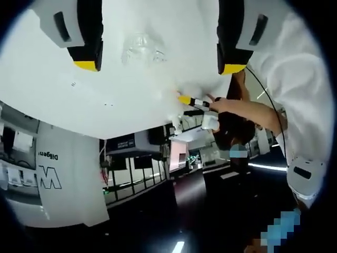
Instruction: Hold the bottle steady, press the pump all the way down and release, and repeat the specified number of times to dispense into the cup
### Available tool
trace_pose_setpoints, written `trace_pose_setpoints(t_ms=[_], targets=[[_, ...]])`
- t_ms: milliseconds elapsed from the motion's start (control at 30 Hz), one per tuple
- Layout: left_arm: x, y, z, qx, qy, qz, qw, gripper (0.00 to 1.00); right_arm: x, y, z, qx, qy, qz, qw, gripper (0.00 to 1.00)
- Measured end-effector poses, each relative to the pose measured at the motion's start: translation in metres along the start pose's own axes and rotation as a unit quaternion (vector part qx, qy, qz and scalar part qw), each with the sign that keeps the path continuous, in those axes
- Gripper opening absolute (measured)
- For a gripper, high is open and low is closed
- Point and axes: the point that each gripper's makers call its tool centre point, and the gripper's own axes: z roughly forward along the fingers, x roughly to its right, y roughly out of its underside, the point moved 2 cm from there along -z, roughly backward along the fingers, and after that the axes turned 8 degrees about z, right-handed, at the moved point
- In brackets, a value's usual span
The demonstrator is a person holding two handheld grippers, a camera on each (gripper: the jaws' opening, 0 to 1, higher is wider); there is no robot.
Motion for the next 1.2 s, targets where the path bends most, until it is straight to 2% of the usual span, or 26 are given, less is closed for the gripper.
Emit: trace_pose_setpoints(t_ms=[67, 100, 133, 167, 200, 233, 267, 300, 333, 367, 400, 433, 500, 533, 600, 633, 667, 700, 733, 767, 800, 833, 900, 1000, 1067, 1200], targets=[[-0.001, -0.004, -0.005, 0.010, -0.001, 0.004, 0.9999, 0.99, 0.002, 0.002, -0.001, -0.004, 0.007, 0.019, 0.9998, 0.88], [-0.003, -0.006, -0.007, 0.012, -0.004, 0.006, 0.9999, 0.99, 0.001, 0.002, -0.001, -0.002, 0.007, 0.011, 0.9999, 0.88], [-0.001, -0.010, -0.009, 0.023, 0.005, 0.001, 0.9997, 0.99, -0.001, 0.003, -0.003, 0.001, 0.002, 0.006, 1.0000, 0.87], [0.001, -0.011, -0.013, 0.023, 0.013, -0.005, 0.9996, 0.99, -0.001, 0.006, -0.006, -0.003, 0.006, 0.024, 0.9997, 0.88], [0.002, -0.013, -0.017, 0.027, 0.019, 0.004, 0.9994, 0.99, -0.001, 0.005, -0.008, 0.007, 0.008, 0.011, 0.9999, 0.88], [0.010, -0.014, -0.020, 0.027, 0.052, -0.005, 0.9983, 0.99, -0.002, 0.007, -0.009, 0.004, 0.006, 0.013, 0.9999, 0.82], [0.010, -0.020, -0.026, 0.046, 0.050, -0.006, 0.9977, 0.99, -0.006, 0.009, -0.013, 0.001, -0.006, 0.009, 0.9999, 0.75], [0.007, -0.021, -0.028, 0.052, 0.043, 0.004, 0.9977, 0.99, -0.005, 0.006, -0.014, 0.012, -0.003, -0.012, 0.9999, 0.78], [0.006, -0.022, -0.030, 0.059, 0.040, 0.018, 0.9973, 0.99, -0.006, 0.009, -0.015, 0.009, -0.003, 0.003, 1.0000, 0.78], [0.008, -0.022, -0.037, 0.060, 0.058, -0.009, 0.9965, 0.99, -0.003, 0.011, -0.017, 0.007, 0.004, 0.009, 0.9999, 0.80], [0.007, -0.024, -0.040, 0.069, 0.060, -0.019, 0.9956, 0.99, -0.004, 0.013, -0.018, 0.007, 0.001, 0.009, 0.9999, 0.80], [0.011, -0.025, -0.042, 0.075, 0.079, -0.030, 0.9936, 0.99, -0.005, 0.014, -0.018, 0.005, -0.002, 0.021, 0.9998, 0.76], [0.012, -0.021, -0.047, 0.058, 0.089, -0.017, 0.9943, 0.99, -0.007, 0.017, -0.018, 0.002, -0.004, -0.008, 1.0000, 0.76], [0.018, -0.017, -0.049, 0.042, 0.106, -0.031, 0.9930, 0.99, -0.005, 0.020, -0.017, -0.002, 0.003, 0.019, 0.9998, 0.77], [0.029, -0.025, -0.055, 0.060, 0.136, -0.032, 0.9884, 0.99, -0.007, 0.022, -0.017, 0.002, -0.003, 0.015, 0.9999, 0.76], [0.026, -0.023, -0.055, 0.047, 0.120, -0.020, 0.9914, 0.99, -0.008, 0.024, -0.017, -0.001, -0.004, 0.020, 0.9998, 0.76], [0.032, -0.021, -0.059, 0.034, 0.141, -0.029, 0.9891, 0.99, -0.009, 0.025, -0.017, 0.004, -0.003, 0.002, 1.0000, 0.76], [0.033, -0.024, -0.060, 0.042, 0.143, -0.035, 0.9883, 0.99, -0.010, 0.025, -0.017, 0.006, -0.007, 0.009, 0.9999, 0.76], [0.035, -0.023, -0.062, 0.033, 0.149, -0.009, 0.9883, 0.99, -0.009, 0.030, -0.016, -0.005, -0.001, 0.015, 0.9999, 0.75], [0.039, -0.025, -0.064, 0.034, 0.158, -0.022, 0.9866, 0.99, -0.010, 0.030, -0.016, -0.004, -0.007, -0.005, 1.0000, 0.73], [0.040, -0.026, -0.064, 0.037, 0.156, -0.017, 0.9868, 0.99, -0.011, 0.030, -0.016, 0.002, -0.008, 0.013, 0.9999, 0.74], [0.045, -0.025, -0.067, 0.029, 0.172, -0.014, 0.9846, 0.99, -0.010, 0.031, -0.016, -0.001, -0.003, 0.013, 0.9999, 0.74], [0.048, -0.027, -0.069, 0.027, 0.172, 0.003, 0.9847, 0.99, -0.014, 0.033, -0.016, -0.004, -0.009, 0.007, 0.9999, 0.69], [0.053, -0.033, -0.071, 0.031, 0.186, -0.005, 0.9821, 0.99, -0.015, 0.035, -0.016, -0.006, -0.009, 0.012, 0.9999, 0.69], [0.057, -0.037, -0.073, 0.037, 0.191, 0.010, 0.9809, 0.99, -0.014, 0.037, -0.017, -0.005, -0.007, 0.015, 0.9998, 0.70], [0.059, -0.041, -0.075, 0.035, 0.198, 0.010, 0.9796, 0.99, -0.015, 0.043, -0.019, -0.011, -0.005, 0.014, 0.9998, 0.69]])
